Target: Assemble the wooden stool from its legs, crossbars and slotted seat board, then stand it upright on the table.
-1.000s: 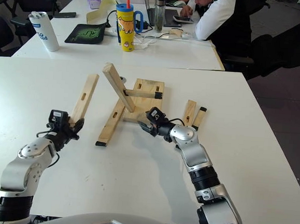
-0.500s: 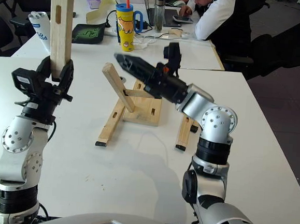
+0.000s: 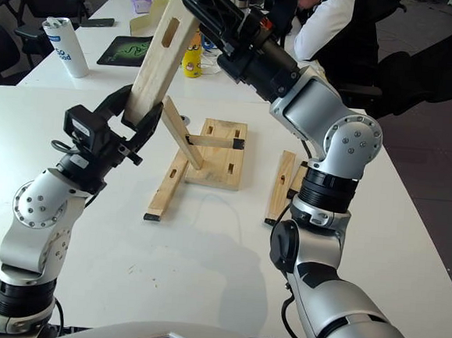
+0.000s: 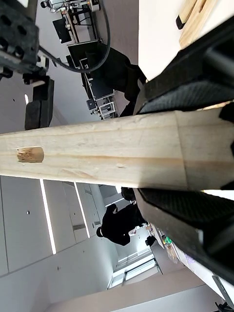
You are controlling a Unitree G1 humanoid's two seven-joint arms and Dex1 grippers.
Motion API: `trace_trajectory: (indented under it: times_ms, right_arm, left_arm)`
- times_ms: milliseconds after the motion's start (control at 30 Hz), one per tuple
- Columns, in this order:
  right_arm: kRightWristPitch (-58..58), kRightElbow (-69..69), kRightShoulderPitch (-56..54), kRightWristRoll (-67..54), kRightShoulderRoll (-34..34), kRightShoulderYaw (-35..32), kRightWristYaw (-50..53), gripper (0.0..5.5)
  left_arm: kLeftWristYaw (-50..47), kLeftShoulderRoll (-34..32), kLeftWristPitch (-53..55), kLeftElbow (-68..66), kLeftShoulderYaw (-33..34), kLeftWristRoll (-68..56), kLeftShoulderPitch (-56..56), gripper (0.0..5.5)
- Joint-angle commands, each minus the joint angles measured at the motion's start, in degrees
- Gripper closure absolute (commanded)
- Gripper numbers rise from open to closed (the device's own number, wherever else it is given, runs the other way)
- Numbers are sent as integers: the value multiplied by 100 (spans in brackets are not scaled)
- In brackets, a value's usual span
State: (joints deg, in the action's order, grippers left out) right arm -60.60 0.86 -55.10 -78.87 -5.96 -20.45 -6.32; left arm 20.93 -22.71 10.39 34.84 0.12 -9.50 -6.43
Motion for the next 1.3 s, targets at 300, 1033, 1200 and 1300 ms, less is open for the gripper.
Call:
trace_trajectory:
  times_ms: [300,1033,1200,1300]
  right_arm:
    - [287,298,-89,585,-377,337,-255,300]
    - [260,413,5,700,-521,240,-430,448]
    - [739,800,-179,993,-710,-31,-323,448]
    - [1317,1421,-476,1267,-941,-452,-90,448]
  left_arm:
    - [296,-409,-185,-187,-41,544,138,344]
    - [451,-367,-192,-583,325,125,335,248]
    - [422,-289,-206,-777,420,31,377,183]
    - [468,-274,-225,-991,405,4,424,183]
